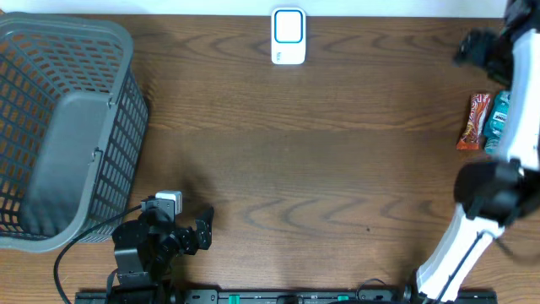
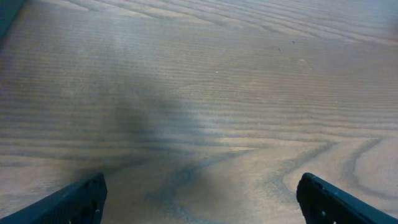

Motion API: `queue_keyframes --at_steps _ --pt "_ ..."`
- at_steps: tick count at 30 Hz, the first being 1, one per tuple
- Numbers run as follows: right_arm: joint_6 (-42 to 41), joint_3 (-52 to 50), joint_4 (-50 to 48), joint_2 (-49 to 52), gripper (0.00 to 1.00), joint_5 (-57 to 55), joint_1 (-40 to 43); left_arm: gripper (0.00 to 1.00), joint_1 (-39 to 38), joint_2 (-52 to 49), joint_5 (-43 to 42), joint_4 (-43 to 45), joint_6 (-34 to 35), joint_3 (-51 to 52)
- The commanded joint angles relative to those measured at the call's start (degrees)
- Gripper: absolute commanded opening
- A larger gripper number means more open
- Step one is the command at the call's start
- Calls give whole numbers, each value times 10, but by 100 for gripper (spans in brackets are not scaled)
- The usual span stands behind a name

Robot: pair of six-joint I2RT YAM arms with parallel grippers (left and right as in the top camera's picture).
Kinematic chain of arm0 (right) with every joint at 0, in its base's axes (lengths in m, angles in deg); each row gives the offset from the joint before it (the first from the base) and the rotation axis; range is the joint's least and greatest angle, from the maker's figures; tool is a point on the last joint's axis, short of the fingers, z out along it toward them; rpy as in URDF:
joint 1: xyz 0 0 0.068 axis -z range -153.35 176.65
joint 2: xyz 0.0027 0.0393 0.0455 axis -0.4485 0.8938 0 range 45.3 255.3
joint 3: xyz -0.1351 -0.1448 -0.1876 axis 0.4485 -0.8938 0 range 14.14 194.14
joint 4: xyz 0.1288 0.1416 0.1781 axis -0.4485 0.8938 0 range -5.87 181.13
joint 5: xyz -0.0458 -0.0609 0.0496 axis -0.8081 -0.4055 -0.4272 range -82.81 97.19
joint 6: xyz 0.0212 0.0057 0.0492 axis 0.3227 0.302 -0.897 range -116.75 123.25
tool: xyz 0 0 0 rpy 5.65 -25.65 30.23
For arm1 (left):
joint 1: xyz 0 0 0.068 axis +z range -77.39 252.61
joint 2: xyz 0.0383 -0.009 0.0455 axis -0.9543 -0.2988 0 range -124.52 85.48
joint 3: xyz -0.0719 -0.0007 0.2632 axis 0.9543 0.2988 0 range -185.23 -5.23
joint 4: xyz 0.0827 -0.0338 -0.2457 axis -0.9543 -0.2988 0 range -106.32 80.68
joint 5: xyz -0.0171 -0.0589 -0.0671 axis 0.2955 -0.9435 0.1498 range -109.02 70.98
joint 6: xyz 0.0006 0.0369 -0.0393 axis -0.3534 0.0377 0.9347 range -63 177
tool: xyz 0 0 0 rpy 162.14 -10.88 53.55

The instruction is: Scan the item barcode

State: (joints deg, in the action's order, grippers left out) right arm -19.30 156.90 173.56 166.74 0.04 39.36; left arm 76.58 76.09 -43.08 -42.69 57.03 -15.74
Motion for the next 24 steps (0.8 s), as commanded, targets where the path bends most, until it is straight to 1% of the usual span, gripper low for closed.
queue_keyframes --at_steps 1,5,11,24 --pt "-10 14 18 -105 99 47 -27 98 2 0 -1 -1 0 -1" --pt "-10 14 45 -204 99 46 -50 98 2 0 -1 -1 1 -1" --pt "-10 14 47 -330 99 47 -54 98 2 0 -1 -1 0 -1" --pt "-10 14 47 -527 99 47 -54 98 2 0 -1 -1 1 -1"
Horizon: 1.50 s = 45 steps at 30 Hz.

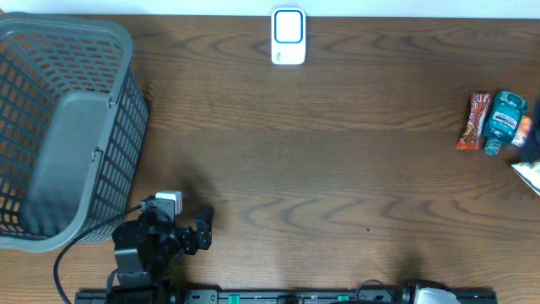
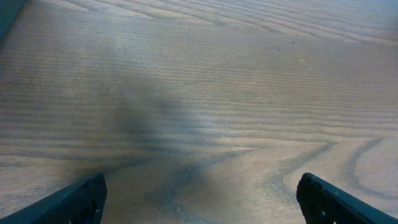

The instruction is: Scan the item barcode

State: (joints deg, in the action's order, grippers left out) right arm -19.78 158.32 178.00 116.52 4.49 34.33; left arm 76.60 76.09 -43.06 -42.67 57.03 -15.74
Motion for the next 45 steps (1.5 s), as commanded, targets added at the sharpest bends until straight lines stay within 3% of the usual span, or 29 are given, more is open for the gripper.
queue_keyframes --at_steps 1,10,16,21,34,45 --pt "-5 0 3 -35 99 3 -3 98 2 0 -1 -1 1 -1" --pt "20 -9 32 -98 99 -11 -3 98 2 0 -1 -1 1 -1" --pt "73 -92 -34 -150 99 18 -8 98 2 0 -1 -1 1 -1" --pt "122 -248 -171 -229 99 80 -26 98 2 0 -1 -1 0 -1" --pt "121 -741 -546 -461 99 168 -29 98 2 0 -1 -1 1 -1" --pt "58 -1095 -814 -648 99 177 -29 98 2 0 -1 -1 1 -1"
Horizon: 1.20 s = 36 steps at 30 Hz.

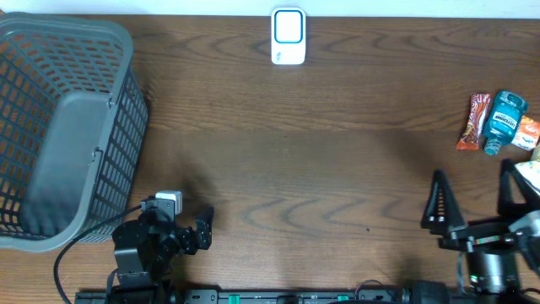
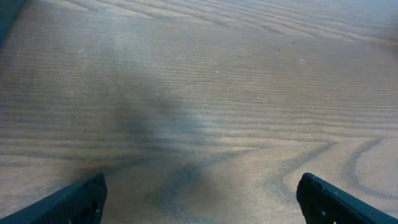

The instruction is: Scan the item barcode

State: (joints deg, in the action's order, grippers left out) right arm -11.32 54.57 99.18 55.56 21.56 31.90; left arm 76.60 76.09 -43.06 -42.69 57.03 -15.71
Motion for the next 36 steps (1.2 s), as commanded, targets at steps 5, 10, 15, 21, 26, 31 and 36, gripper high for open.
queue_keyframes --at_steps 5,10,15,21,26,31,36 --pt "-39 -176 -122 -100 99 6 -5 98 2 0 -1 -1 1 -1" --pt "-43 -251 -208 -99 99 6 -8 98 2 0 -1 -1 1 -1" --pt "-43 -322 -275 -99 99 -8 -16 98 2 0 -1 -1 1 -1" --pt "-43 -385 -277 -99 99 -54 -36 98 2 0 -1 -1 0 -1" --pt "-35 -401 -243 -100 99 -80 -42 98 2 0 -1 -1 1 -1" --pt "16 -401 -201 -100 99 -80 -42 98 2 0 -1 -1 1 -1" --pt "75 -401 -128 -100 99 -79 -42 98 2 0 -1 -1 0 -1"
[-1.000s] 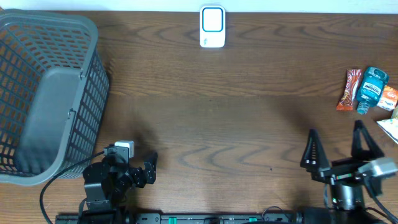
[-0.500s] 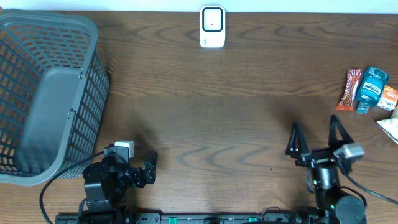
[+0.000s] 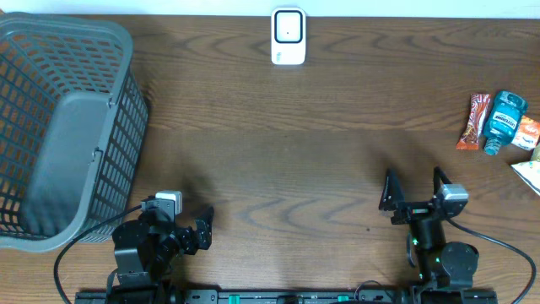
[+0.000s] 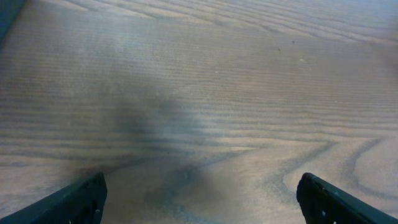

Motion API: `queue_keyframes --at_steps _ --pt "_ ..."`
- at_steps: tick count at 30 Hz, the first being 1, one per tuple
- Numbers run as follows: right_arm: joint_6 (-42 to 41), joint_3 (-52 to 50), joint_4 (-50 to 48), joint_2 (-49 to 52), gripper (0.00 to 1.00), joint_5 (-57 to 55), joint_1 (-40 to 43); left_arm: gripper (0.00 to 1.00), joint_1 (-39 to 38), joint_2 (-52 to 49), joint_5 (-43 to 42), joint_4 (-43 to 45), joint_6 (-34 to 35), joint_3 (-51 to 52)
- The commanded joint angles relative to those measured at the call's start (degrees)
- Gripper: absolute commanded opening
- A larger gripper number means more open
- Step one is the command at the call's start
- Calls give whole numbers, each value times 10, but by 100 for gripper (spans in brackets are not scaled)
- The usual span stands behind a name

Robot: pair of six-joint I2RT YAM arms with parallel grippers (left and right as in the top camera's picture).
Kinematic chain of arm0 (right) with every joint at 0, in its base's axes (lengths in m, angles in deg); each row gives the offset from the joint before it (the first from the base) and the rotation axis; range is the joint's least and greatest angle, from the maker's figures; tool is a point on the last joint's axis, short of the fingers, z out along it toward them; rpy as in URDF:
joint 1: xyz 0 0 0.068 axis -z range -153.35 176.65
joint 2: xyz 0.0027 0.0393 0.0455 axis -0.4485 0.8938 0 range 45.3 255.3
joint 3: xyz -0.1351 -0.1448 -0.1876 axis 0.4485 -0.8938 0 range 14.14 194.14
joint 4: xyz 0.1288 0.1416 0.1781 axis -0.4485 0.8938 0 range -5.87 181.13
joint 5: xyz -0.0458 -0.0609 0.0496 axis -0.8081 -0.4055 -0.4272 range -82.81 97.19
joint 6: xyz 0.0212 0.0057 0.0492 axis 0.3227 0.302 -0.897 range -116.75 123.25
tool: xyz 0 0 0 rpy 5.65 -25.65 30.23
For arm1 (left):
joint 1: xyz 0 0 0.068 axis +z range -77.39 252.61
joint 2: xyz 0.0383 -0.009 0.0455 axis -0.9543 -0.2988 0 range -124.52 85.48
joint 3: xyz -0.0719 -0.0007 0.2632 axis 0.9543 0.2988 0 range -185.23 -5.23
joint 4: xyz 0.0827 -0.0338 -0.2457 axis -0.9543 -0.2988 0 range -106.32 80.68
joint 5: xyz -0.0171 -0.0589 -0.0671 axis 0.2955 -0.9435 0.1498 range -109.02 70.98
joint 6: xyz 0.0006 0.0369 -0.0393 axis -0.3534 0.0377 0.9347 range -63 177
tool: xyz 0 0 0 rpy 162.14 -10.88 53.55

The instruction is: Scan the item barcode

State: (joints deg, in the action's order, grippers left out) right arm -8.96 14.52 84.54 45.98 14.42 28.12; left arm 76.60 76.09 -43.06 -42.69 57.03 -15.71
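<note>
The white barcode scanner (image 3: 288, 36) stands at the table's far edge, centre. At the right edge lie a red-brown snack bar (image 3: 477, 121), a teal bottle (image 3: 503, 119), an orange packet (image 3: 528, 133) and a white packet (image 3: 528, 173). My right gripper (image 3: 413, 188) is open and empty near the front edge, well short of those items. At the front left my left gripper (image 3: 204, 230) is open too. In the left wrist view its fingertips (image 4: 76, 201) frame only bare wood.
A large grey mesh basket (image 3: 118, 143) fills the left side of the table. The brown wooden table (image 3: 287, 152) stretches between the basket, the scanner and the items. Cables run along the front edge by both arm bases.
My right gripper, open at the front right corner before, now sits further left and lower over its base, still open. The scanner's face, blue-rimmed before, now looks pale. The left arm is unchanged.
The right arm first reached over the items at the right edge. Then it was almost out of view, with an orange and a white packet showing beside the bottle. Later its open gripper stood at the front right, and now by its base. The left arm never moved.
</note>
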Motion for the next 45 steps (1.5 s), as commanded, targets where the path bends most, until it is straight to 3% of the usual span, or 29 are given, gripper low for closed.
queue_keyframes --at_steps 1,14,33,45 --pt "64 -1 32 -4 99 -8 -5 98 2 0 -1 -1 1 -1" --pt "153 -1 35 -4 99 -19 -4 98 2 0 -1 -1 1 -1" --pt "153 -1 40 -4 99 -56 -4 98 2 0 -1 -1 1 -1" --pt "112 -1 38 -4 99 -56 -4 98 2 0 -1 -1 1 -1"
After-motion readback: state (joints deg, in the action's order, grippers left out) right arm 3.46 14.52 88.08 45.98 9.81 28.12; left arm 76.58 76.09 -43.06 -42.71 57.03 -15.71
